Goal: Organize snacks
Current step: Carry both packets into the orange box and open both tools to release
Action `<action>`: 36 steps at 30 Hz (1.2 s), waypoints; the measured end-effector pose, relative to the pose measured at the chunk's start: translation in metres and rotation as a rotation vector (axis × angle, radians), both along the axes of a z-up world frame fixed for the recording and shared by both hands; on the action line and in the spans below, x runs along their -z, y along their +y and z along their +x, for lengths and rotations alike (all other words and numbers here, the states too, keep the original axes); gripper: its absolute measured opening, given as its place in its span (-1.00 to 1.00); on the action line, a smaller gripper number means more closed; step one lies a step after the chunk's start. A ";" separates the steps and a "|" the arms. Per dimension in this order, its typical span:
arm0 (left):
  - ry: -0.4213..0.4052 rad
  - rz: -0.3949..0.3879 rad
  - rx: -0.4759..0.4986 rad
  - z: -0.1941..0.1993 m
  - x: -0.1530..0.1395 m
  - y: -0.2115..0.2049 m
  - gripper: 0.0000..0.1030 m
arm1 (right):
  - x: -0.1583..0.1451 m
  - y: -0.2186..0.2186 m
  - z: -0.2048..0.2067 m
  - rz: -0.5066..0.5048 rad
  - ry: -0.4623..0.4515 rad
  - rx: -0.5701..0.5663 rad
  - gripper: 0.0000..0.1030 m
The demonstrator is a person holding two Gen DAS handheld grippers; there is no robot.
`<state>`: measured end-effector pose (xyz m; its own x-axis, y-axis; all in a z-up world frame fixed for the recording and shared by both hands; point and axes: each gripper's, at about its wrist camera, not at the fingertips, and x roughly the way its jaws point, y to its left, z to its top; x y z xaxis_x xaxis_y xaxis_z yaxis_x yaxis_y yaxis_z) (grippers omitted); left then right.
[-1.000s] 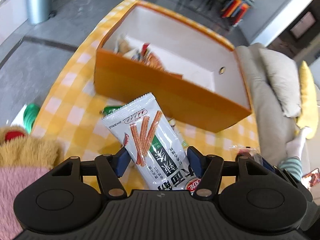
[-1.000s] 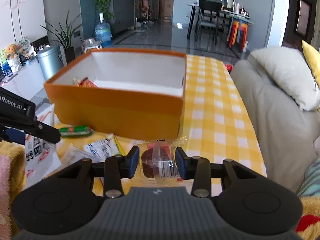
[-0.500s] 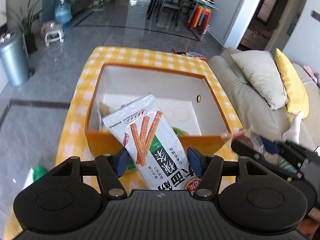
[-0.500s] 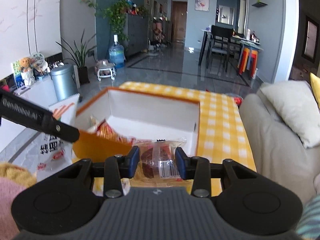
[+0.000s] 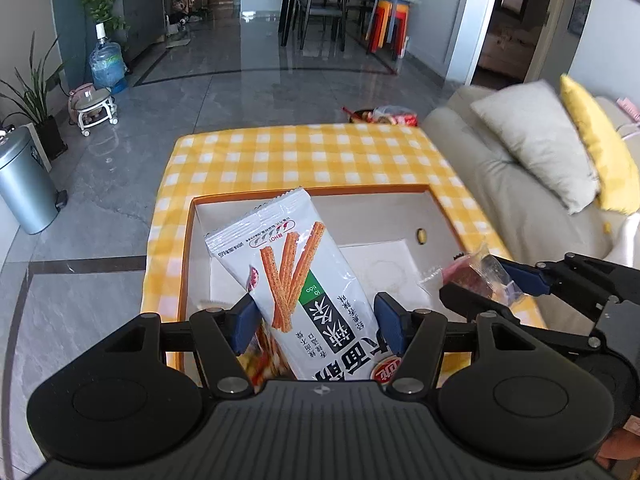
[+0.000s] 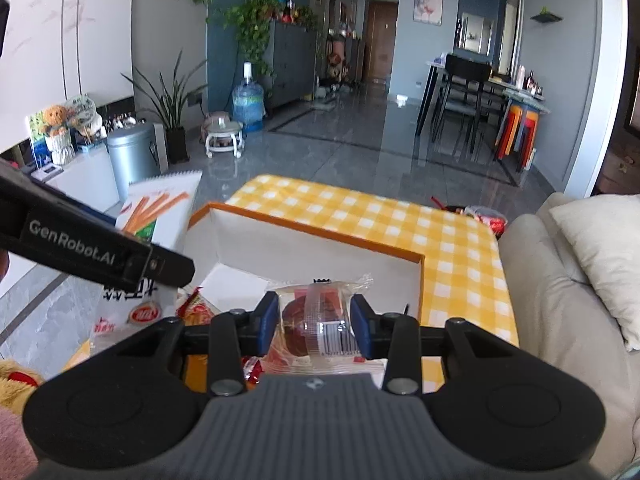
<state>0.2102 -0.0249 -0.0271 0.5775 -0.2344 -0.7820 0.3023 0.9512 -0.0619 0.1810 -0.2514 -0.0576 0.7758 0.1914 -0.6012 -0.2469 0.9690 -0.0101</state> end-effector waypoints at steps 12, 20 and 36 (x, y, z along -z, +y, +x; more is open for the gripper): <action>0.121 0.136 0.081 0.067 0.060 -0.037 0.33 | 0.055 0.010 0.075 -0.122 0.200 -0.066 -0.28; 0.225 0.146 0.126 0.085 0.092 -0.049 -0.19 | 0.087 0.012 0.102 -0.272 0.269 -0.120 -0.29; 0.186 0.155 0.064 0.079 0.087 -0.037 0.02 | 0.097 0.019 0.102 -0.341 0.323 -0.129 -0.27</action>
